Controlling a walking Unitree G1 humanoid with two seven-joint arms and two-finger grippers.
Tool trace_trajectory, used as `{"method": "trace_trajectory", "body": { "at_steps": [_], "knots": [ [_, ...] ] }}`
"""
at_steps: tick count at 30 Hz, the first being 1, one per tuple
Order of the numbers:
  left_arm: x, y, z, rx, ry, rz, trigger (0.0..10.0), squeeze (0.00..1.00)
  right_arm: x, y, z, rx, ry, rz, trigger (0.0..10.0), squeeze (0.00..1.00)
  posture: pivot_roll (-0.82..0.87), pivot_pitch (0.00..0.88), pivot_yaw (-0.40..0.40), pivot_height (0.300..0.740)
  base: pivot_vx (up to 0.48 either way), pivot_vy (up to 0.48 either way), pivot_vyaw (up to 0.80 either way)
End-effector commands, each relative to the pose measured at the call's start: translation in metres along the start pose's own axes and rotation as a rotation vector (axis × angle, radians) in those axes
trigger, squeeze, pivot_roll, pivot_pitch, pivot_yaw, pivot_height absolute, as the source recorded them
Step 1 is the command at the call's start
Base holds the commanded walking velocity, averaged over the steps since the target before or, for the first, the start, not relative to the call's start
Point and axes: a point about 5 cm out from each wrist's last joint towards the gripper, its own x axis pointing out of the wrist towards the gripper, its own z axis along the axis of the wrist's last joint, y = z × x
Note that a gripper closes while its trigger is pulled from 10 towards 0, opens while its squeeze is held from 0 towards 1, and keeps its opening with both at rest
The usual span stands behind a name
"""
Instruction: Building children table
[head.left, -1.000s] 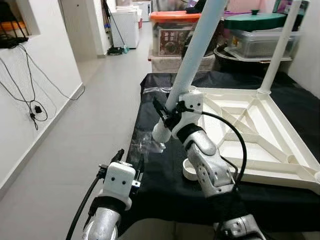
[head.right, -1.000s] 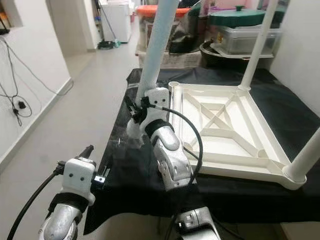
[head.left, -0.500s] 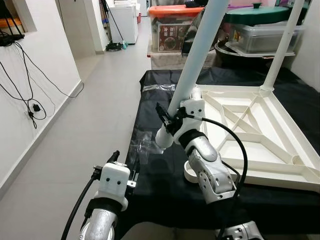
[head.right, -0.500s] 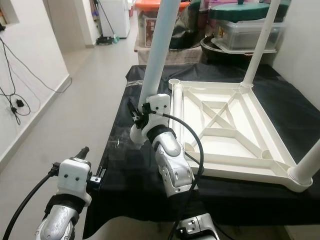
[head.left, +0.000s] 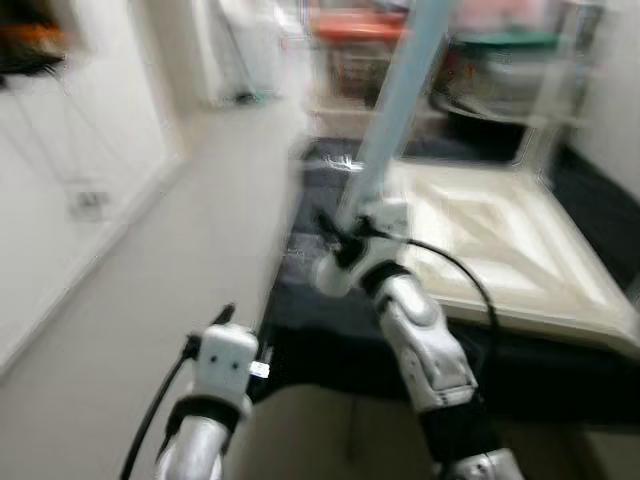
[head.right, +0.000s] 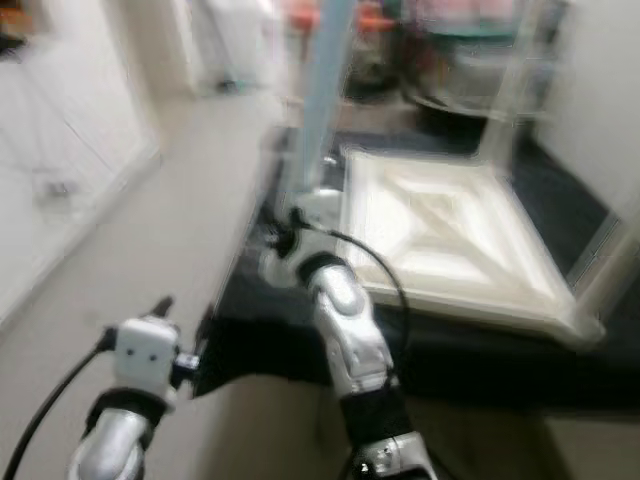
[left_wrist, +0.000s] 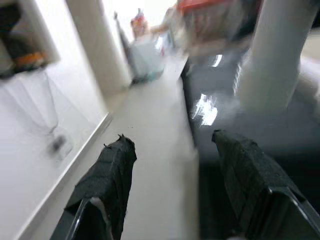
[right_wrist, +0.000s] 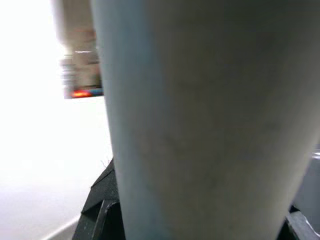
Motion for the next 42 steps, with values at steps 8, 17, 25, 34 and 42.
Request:
{"method": "trace_trajectory", "body": {
  "at_steps": [8, 17, 25, 34, 42],
  "knots": [
    [0.004, -0.002, 0.004, 0.001, -0.023, -0.015, 10.0, 0.0, -0.015, -0.004, -0.011, -0.051, 0.045, 0.001, 10.0, 0.0, -0.05, 0.0, 0.014, 0.74, 0.0, 0.0, 0.0],
    [0.0, -0.004, -0.009, -0.056, 0.043, -0.011, 10.0, 0.0, -0.053, 0.0, -0.068, -0.065, 0.258, -0.041, 10.0, 0.0, -0.06, 0.0, 0.025, 0.74, 0.0, 0.0, 0.0],
    [0.002, -0.007, -0.02, -0.1, 0.101, -0.027, 10.0, 0.0, -0.063, 0.01, -0.082, -0.098, 0.315, 0.009, 10.0, 0.0, -0.08, 0.0, 0.033, 0.74, 0.0, 0.0, 0.0],
    [0.005, -0.008, -0.027, -0.116, 0.131, -0.049, 10.0, 0.0, -0.065, 0.013, -0.085, -0.101, 0.335, 0.027, 10.0, 0.0, -0.12, 0.0, 0.05, 0.74, 0.0, 0.0, 0.0],
    [0.006, -0.005, -0.03, -0.116, 0.145, -0.057, 10.0, 0.0, -0.064, 0.017, -0.088, -0.095, 0.345, 0.034, 10.0, 0.0, -0.13, 0.0, 0.065, 0.74, 0.0, 0.0, 0.0]
  ]
}}
